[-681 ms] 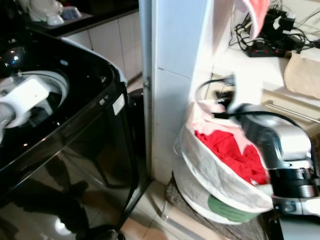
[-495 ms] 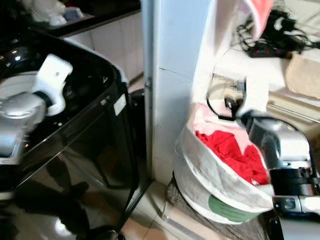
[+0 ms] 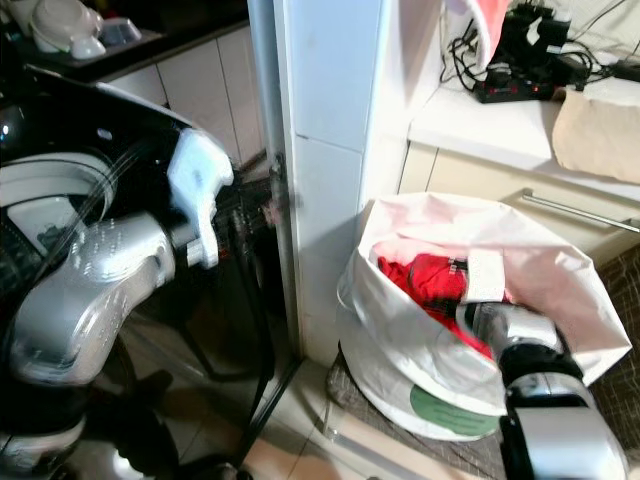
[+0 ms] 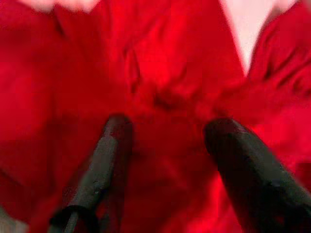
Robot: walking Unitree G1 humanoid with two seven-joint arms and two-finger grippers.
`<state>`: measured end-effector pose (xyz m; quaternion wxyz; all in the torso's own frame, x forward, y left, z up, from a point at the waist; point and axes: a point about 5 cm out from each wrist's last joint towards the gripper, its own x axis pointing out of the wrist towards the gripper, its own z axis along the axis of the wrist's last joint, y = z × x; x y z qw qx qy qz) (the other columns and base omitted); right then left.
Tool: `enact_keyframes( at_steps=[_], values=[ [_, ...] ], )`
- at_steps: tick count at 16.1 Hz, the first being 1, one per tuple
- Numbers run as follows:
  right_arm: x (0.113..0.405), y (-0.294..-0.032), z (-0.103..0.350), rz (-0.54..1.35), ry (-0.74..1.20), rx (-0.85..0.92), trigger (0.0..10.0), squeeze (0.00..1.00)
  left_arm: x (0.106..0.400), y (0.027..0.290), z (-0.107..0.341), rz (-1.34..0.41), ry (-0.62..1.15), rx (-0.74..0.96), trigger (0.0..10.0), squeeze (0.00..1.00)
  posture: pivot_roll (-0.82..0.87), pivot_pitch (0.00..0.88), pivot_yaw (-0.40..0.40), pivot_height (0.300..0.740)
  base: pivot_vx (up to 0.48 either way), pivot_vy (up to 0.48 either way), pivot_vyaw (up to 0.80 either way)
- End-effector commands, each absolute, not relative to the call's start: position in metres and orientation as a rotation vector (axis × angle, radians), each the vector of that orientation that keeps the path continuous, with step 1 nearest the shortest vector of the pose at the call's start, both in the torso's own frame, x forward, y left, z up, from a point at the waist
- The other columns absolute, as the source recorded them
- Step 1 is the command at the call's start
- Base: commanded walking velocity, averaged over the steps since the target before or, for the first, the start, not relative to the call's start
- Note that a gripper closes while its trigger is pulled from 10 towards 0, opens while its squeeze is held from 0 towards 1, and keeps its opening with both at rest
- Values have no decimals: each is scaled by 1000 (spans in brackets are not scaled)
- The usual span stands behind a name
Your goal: Clothes washing
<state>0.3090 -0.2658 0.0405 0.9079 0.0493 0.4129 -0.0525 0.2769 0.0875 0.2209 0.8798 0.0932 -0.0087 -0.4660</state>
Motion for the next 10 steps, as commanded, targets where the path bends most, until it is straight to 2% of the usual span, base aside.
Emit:
enact_keyframes(
  at_steps=[1,2,3,4,6,7,8,9,10],
  values=[
    [310,-262,37,-94,865,74,10000,1000,262,81,220,-1096,-3,201,10000,0,43,53,70,740,0,0,0],
    [307,-261,33,-99,881,74,10000,1000,255,79,218,-1146,15,212,10000,0,56,60,71,740,0,0,0],
    [303,-260,27,-100,897,69,10000,882,245,78,214,-1199,43,231,10000,0,65,67,74,740,0,0,0],
    [301,-256,23,-97,902,112,10000,0,240,77,212,-1212,59,237,10000,0,73,74,77,740,0,0,0],
    [296,-250,15,-58,929,115,10000,0,234,76,205,-1222,100,266,10000,0,96,88,81,740,0,0,0],
    [296,-250,14,-51,940,114,9412,0,233,76,205,-1222,105,261,10000,0,99,92,81,740,0,0,0],
    [296,-249,14,-43,940,105,2824,0,233,77,206,-1216,108,261,10000,0,100,93,81,740,0,0,0],
    [296,-251,15,-37,940,78,0,0,234,78,206,-1199,109,270,10000,0,100,95,82,740,0,0,0],
    [296,-253,15,-38,936,48,0,0,235,79,206,-1185,106,273,10000,0,98,95,82,740,0,0,0]
  ],
)
